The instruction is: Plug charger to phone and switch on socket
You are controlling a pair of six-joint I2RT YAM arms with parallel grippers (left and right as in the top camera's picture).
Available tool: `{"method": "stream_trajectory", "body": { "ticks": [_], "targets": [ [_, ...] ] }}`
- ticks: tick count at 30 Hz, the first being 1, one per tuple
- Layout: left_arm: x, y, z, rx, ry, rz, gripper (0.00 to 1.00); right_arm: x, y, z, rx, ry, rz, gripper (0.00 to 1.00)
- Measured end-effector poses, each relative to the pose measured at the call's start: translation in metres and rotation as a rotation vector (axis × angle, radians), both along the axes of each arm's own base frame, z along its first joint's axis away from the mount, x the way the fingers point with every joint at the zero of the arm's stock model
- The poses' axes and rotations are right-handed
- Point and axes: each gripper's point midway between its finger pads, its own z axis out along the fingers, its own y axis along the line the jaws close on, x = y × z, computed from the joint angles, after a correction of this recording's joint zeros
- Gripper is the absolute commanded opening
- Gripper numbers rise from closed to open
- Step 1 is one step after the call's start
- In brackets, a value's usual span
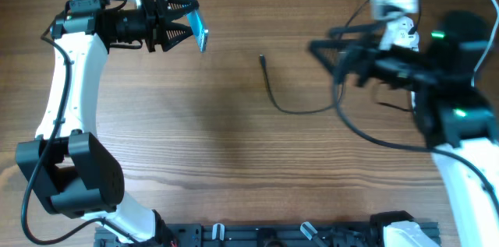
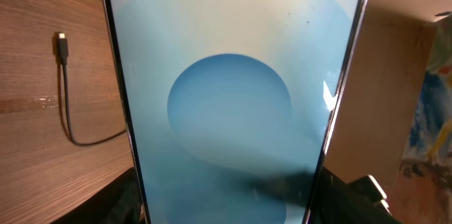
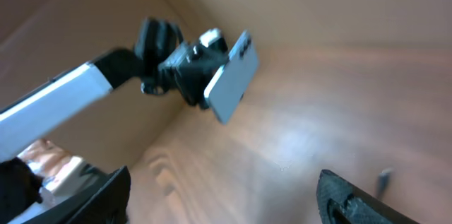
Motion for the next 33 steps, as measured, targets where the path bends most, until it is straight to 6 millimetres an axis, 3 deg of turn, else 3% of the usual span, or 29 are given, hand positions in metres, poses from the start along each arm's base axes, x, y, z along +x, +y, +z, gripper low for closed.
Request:
{"method": "stream_trajectory", "body": {
  "ticks": [1,4,8,12,16,19,23,28,33],
  "targets": [
    [0.0,0.0,0.0,0.0,0.0,0.0,0.63,0.0,0.014,-0.008,-0.016,0.027,0.007,0.95],
    [-0.001,0.0,0.0,-0.003,0.002,-0.002,0.63,-0.007,0.064,-0.027,-0.097,0.034,-0.002,0.95],
    [-0.003,-0.001,0.0,-0.012,0.016,-0.005,0.62,0.005,0.1,-0.032,-0.151,-0.048,-0.101,0.9],
    [-0.007,-0.003,0.001,-0.032,0.04,-0.015,0.62,0.028,0.15,-0.068,-0.2,-0.088,-0.16,0.9],
    [-0.008,-0.003,0.002,-0.038,0.048,-0.018,0.62,0.033,0.179,-0.075,-0.206,-0.169,-0.169,0.85],
    [-0.009,-0.003,0.002,-0.039,0.051,-0.018,0.62,0.04,0.181,-0.067,-0.187,-0.214,-0.201,0.79],
    [-0.009,-0.003,0.002,-0.041,0.051,-0.019,0.62,0.05,0.187,-0.072,-0.182,-0.244,-0.222,0.67],
    [-0.009,-0.003,0.002,-0.042,0.052,-0.02,0.62,0.057,0.192,-0.084,-0.202,-0.257,-0.222,0.37],
    [-0.009,-0.004,0.002,-0.042,0.054,-0.02,0.62,0.059,0.194,-0.073,-0.166,-0.284,-0.23,0.21]
  ]
}}
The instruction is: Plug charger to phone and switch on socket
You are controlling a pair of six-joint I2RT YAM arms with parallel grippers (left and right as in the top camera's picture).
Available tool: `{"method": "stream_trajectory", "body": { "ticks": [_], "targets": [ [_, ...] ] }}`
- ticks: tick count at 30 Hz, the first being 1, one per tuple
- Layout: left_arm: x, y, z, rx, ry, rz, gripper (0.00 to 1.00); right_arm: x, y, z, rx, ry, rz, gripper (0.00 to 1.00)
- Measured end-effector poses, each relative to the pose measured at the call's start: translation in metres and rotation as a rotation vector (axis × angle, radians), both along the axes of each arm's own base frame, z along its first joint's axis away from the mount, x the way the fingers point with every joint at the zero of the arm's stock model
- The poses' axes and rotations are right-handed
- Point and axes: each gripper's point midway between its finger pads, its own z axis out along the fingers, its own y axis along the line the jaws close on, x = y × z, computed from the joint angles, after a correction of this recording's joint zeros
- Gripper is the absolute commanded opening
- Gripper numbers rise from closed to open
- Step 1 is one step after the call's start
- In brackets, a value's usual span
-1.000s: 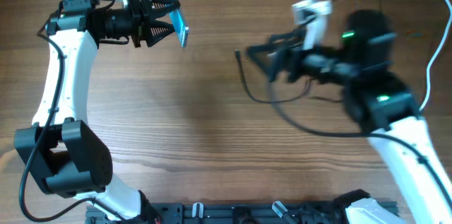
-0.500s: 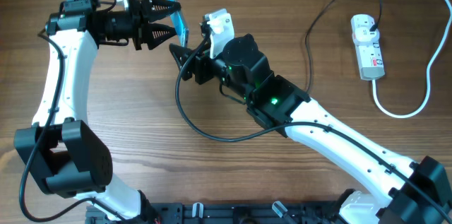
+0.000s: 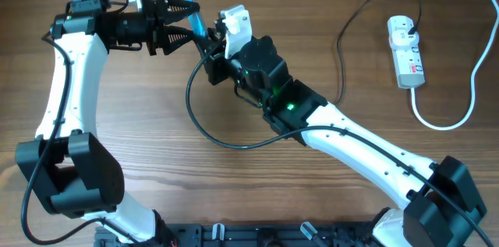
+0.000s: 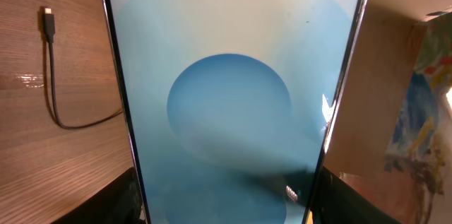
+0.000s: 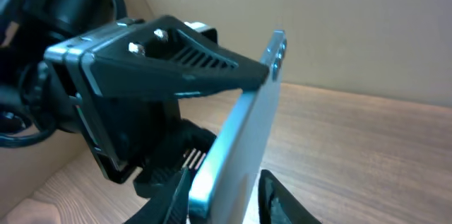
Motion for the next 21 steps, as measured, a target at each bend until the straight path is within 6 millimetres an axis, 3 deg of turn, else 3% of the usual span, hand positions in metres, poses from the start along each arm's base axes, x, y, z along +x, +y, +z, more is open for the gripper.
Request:
{"method": "stream_trajectory", "body": {
  "ticks": [6,9,13,16,21],
  "targets": [
    [0.0002,0.0005,-0.0001,0.0,0.001,0.002,0.62,0.0001,-0.0002,-0.0012,-0.003,0.003,-0.003,0.14],
    [0.0006,0.0011,-0.0007,0.003,0.004,0.005,0.63,0.0025,-0.0028,-0.0027,-0.012,0.001,-0.022,0.04],
    [0.0018,0.0046,-0.0015,0.006,0.01,0.017,0.75,0.008,-0.0066,-0.0057,-0.024,-0.005,-0.041,0.04],
    [0.0039,0.0043,0.0011,0.002,-0.014,0.014,0.98,0.0082,-0.0053,-0.0038,-0.016,-0.012,-0.038,0.04],
    [0.0056,0.0024,0.006,-0.006,-0.047,0.004,1.0,0.0062,0.0002,-0.0037,-0.016,-0.025,-0.017,0.04]
  ]
}}
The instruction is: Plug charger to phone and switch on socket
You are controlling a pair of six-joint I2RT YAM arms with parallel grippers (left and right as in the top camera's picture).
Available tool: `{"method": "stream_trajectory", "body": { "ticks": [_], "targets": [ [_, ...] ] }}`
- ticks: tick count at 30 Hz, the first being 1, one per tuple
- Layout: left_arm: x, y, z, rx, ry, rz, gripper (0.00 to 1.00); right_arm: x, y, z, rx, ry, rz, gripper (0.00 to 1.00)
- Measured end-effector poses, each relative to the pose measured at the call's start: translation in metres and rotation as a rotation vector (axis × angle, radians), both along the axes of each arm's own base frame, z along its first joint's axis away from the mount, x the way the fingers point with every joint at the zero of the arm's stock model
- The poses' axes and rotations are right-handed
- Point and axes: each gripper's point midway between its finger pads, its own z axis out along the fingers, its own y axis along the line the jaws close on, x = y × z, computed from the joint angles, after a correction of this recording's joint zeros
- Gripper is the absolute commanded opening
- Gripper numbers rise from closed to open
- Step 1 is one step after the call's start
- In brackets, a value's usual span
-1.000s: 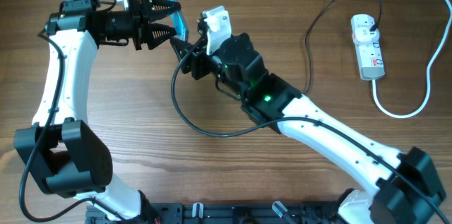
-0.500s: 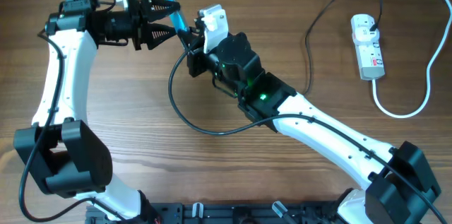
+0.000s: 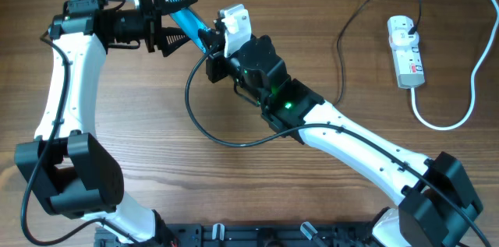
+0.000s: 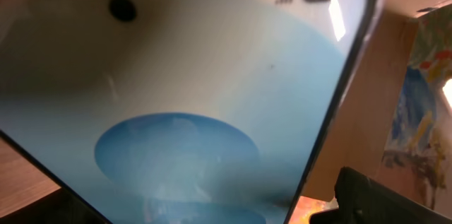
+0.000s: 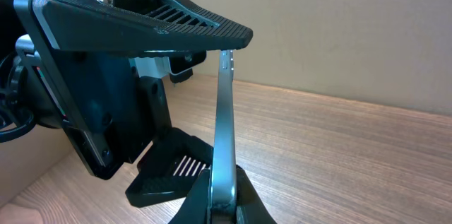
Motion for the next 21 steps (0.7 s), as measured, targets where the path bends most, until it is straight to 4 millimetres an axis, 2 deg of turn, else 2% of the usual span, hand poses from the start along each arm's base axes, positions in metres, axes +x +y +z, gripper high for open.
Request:
{"method": "stream_trajectory", "body": {
  "ticks": [21],
  "targets": [
    [0.005,0.0007,0.0034,0.006,-0.048,0.0,1.0,0.0027,-0.0021,0.004,0.018,-0.006,-0.022,0.04]
  ]
}}
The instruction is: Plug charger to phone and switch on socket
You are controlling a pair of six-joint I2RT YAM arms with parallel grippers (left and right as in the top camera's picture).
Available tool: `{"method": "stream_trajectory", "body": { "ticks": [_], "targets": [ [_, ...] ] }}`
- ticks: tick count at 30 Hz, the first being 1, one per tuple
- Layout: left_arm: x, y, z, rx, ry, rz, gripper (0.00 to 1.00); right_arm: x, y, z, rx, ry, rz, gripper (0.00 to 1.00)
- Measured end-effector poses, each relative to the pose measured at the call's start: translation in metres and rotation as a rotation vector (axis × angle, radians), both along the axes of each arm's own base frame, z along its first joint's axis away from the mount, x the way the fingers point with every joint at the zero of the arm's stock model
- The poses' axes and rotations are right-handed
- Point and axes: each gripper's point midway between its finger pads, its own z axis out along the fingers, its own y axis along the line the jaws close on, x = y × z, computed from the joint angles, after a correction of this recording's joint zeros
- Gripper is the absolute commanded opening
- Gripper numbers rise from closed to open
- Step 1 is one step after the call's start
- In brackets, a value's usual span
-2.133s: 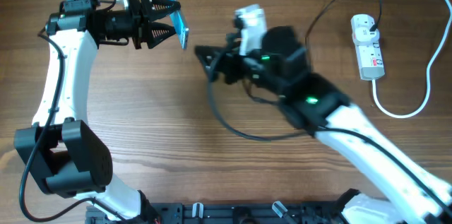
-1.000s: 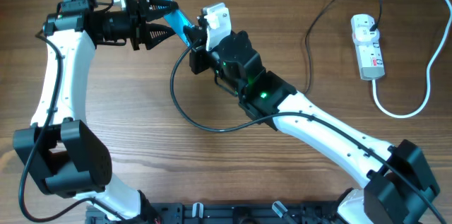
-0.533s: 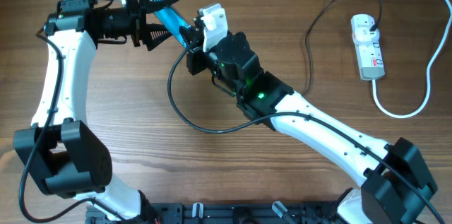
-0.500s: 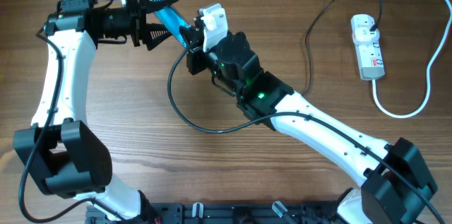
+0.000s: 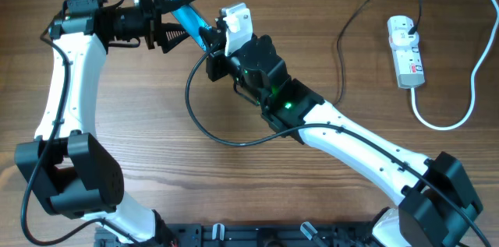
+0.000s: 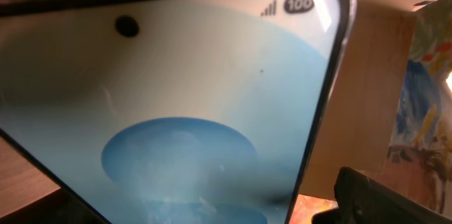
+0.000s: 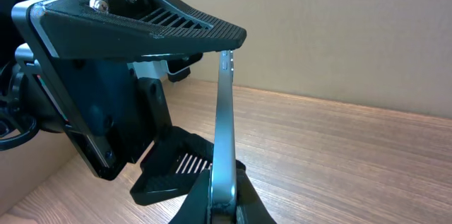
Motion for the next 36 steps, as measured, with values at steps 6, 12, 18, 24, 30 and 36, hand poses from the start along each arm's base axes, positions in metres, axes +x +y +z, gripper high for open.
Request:
{"method": "stream_trajectory", "body": {
  "ticks": [6,12,18,24,30,36],
  "targets": [
    [0.003,0.0,0.002,0.003,-0.025,0.0,0.99,0.001,0.0,0.001,0.009,0.001,-0.005,0.04],
    [0.002,0.0,0.003,-0.002,-0.03,-0.005,1.0,0.001,0.0,0.006,0.023,-0.012,-0.005,0.04],
    [0.002,0.0,0.003,-0.002,-0.03,-0.005,1.0,0.015,-0.014,0.009,0.044,-0.013,-0.048,0.04],
    [0.005,-0.002,0.015,-0.026,-0.111,-0.033,0.92,0.015,-0.018,0.013,0.097,0.029,-0.068,0.04],
    [0.0,-0.006,0.028,-0.081,-0.166,-0.087,0.85,0.021,-0.033,0.028,0.221,0.094,-0.082,0.04],
    [0.0,-0.006,0.031,-0.086,-0.189,-0.095,0.66,0.043,-0.065,0.031,0.422,0.27,-0.033,0.04]
  ]
}}
